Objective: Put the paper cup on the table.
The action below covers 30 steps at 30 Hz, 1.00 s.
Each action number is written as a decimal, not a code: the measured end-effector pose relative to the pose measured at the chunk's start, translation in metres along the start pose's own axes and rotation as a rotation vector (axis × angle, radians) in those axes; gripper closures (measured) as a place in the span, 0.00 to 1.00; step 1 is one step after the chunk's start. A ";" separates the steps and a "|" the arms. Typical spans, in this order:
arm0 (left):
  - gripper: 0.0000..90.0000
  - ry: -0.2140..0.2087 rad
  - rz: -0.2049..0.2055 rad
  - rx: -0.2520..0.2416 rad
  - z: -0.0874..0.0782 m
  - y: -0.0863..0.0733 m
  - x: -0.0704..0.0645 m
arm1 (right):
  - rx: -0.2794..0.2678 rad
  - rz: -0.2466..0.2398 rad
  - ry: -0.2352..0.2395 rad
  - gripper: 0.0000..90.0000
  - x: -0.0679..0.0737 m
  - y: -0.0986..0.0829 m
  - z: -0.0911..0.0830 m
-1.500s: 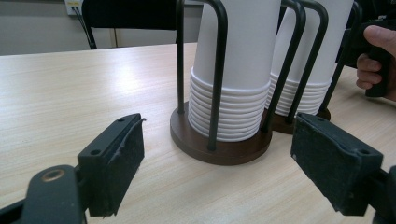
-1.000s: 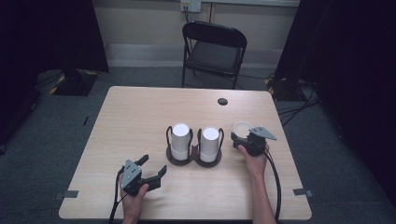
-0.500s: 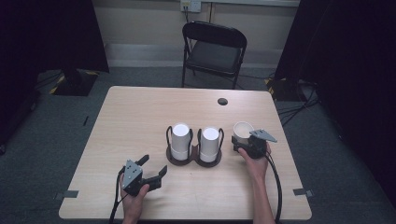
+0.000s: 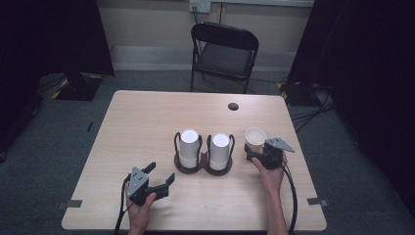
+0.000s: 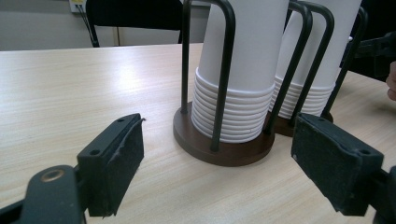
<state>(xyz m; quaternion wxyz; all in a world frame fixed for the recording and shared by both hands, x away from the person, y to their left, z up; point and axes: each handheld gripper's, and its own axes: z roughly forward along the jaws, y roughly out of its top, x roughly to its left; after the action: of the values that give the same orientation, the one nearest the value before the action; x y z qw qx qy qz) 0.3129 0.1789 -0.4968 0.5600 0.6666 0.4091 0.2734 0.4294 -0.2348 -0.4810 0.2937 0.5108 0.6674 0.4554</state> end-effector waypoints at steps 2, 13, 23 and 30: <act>0.19 -0.001 0.007 0.004 0.000 0.000 0.000 | 0.000 -0.009 -0.008 0.15 0.001 0.001 -0.001; 0.19 0.012 0.004 0.010 0.001 0.000 -0.001 | 0.014 0.018 -0.037 0.15 0.000 -0.001 -0.008; 0.19 0.013 -0.003 0.005 0.000 0.000 0.000 | -0.021 0.029 -0.049 0.15 0.005 -0.007 -0.025; 0.20 0.011 -0.010 0.007 0.000 0.000 0.001 | -0.071 0.050 -0.054 0.15 0.012 -0.013 -0.042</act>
<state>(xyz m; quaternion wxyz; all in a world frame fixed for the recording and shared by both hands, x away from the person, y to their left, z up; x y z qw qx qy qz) 0.3136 0.1793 -0.4967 0.5567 0.6651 0.4165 0.2725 0.3848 -0.2369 -0.4744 0.3179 0.5286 0.6299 0.4719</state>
